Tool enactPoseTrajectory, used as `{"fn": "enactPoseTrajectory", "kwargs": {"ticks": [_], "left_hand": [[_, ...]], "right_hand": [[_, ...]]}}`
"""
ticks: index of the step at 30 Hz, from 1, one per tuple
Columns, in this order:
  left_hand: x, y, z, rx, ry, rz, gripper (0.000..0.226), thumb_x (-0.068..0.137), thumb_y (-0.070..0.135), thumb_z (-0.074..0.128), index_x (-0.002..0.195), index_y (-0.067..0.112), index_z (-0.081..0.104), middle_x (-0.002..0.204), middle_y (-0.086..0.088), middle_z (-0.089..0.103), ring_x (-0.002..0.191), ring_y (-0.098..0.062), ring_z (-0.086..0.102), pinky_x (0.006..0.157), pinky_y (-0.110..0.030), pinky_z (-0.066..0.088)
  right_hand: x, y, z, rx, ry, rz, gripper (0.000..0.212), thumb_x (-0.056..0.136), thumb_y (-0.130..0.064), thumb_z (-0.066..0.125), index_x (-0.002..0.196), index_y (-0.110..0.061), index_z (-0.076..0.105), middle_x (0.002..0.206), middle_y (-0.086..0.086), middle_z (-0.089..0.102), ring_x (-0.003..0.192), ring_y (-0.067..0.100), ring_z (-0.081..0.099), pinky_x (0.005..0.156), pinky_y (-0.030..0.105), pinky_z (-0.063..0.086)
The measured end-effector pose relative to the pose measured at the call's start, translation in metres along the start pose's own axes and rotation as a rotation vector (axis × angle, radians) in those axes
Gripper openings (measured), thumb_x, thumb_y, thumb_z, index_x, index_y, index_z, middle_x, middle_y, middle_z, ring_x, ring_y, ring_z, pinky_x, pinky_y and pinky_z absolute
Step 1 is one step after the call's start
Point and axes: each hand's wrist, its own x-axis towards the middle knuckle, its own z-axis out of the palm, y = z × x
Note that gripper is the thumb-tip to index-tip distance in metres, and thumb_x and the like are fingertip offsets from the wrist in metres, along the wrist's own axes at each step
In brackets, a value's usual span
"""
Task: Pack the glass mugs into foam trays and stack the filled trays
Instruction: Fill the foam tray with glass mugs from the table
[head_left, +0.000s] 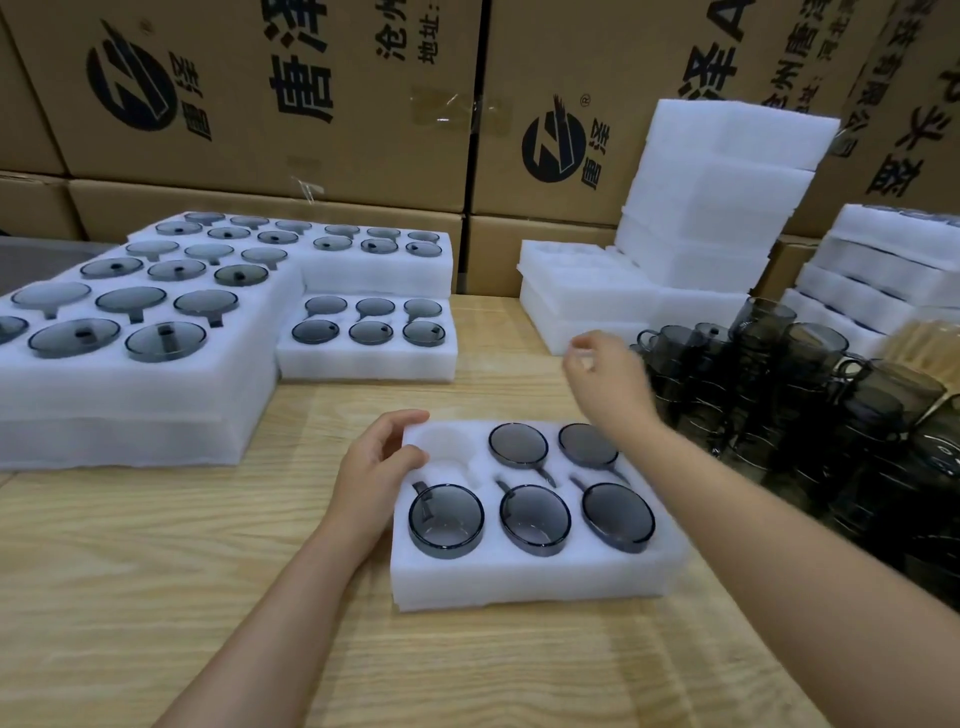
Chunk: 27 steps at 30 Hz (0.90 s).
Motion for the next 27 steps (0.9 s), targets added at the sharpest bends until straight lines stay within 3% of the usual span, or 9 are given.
{"fn": "enactPoseTrajectory", "kwargs": {"ticks": [4,7,11,16,19,23,25,27], "left_hand": [[0.002,-0.001,0.0,0.001,0.012,0.005,0.041,0.06,0.015,0.057,0.098,0.026,0.068,0.084,0.007,0.066,0.079,-0.016,0.059,0.073,-0.036,0.046],[0.002,0.0,0.001,-0.002,0.008,0.004,0.04,0.06,0.015,0.057,0.096,0.026,0.068,0.084,0.005,0.066,0.079,-0.016,0.059,0.072,-0.035,0.047],[0.003,-0.002,0.0,-0.005,0.008,0.004,0.04,0.06,0.014,0.057,0.097,0.026,0.068,0.086,0.004,0.066,0.08,-0.018,0.058,0.073,-0.038,0.046],[0.003,-0.002,-0.001,-0.002,0.0,0.011,0.04,0.06,0.015,0.057,0.096,0.027,0.068,0.085,0.006,0.067,0.08,-0.018,0.058,0.073,-0.037,0.047],[0.003,-0.003,-0.001,-0.001,0.002,0.017,0.04,0.06,0.015,0.057,0.097,0.026,0.068,0.085,0.004,0.066,0.081,-0.017,0.058,0.073,-0.035,0.046],[0.002,-0.002,-0.001,-0.008,0.0,0.02,0.038,0.061,0.015,0.058,0.096,0.026,0.067,0.085,0.005,0.065,0.081,-0.017,0.058,0.073,-0.034,0.046],[0.002,-0.001,0.0,-0.013,0.001,0.015,0.037,0.062,0.016,0.057,0.097,0.026,0.067,0.087,0.004,0.065,0.082,-0.017,0.058,0.074,-0.035,0.046],[0.001,0.002,0.001,-0.022,0.012,0.01,0.032,0.067,0.019,0.057,0.096,0.025,0.068,0.092,0.001,0.065,0.086,-0.019,0.058,0.079,-0.037,0.045]], "right_hand": [[0.044,0.044,-0.033,-0.239,0.108,0.14,0.031,0.091,-0.018,0.045,0.12,-0.01,0.052,0.13,0.011,0.047,0.109,0.034,0.053,0.083,0.038,0.041],[0.066,0.065,-0.042,-0.355,-0.006,0.165,0.026,0.094,-0.016,0.044,0.111,-0.001,0.056,0.127,0.017,0.043,0.11,0.036,0.049,0.087,0.039,0.04],[0.079,0.074,-0.045,-0.492,-0.207,0.125,0.026,0.092,-0.009,0.043,0.102,0.006,0.062,0.111,0.026,0.058,0.102,0.038,0.054,0.083,0.038,0.044],[0.085,0.072,-0.044,-0.657,-0.253,0.097,0.029,0.095,-0.002,0.037,0.101,0.006,0.064,0.106,0.022,0.062,0.093,0.034,0.057,0.075,0.037,0.047],[0.085,0.067,-0.045,-0.588,-0.143,0.128,0.024,0.095,-0.004,0.038,0.099,0.007,0.059,0.1,0.025,0.061,0.085,0.033,0.055,0.065,0.032,0.037],[0.073,0.048,-0.049,-0.3,0.066,0.057,0.014,0.095,-0.009,0.039,0.094,-0.002,0.051,0.087,0.019,0.056,0.071,0.029,0.052,0.055,0.029,0.033],[0.059,0.033,-0.049,-0.119,0.1,0.021,0.007,0.095,-0.017,0.042,0.1,-0.012,0.041,0.084,0.011,0.054,0.066,0.021,0.048,0.05,0.028,0.03],[0.041,0.012,-0.046,0.059,0.066,-0.011,0.014,0.096,-0.028,0.044,0.104,-0.019,0.036,0.079,0.008,0.056,0.067,0.026,0.054,0.051,0.03,0.037]]}}
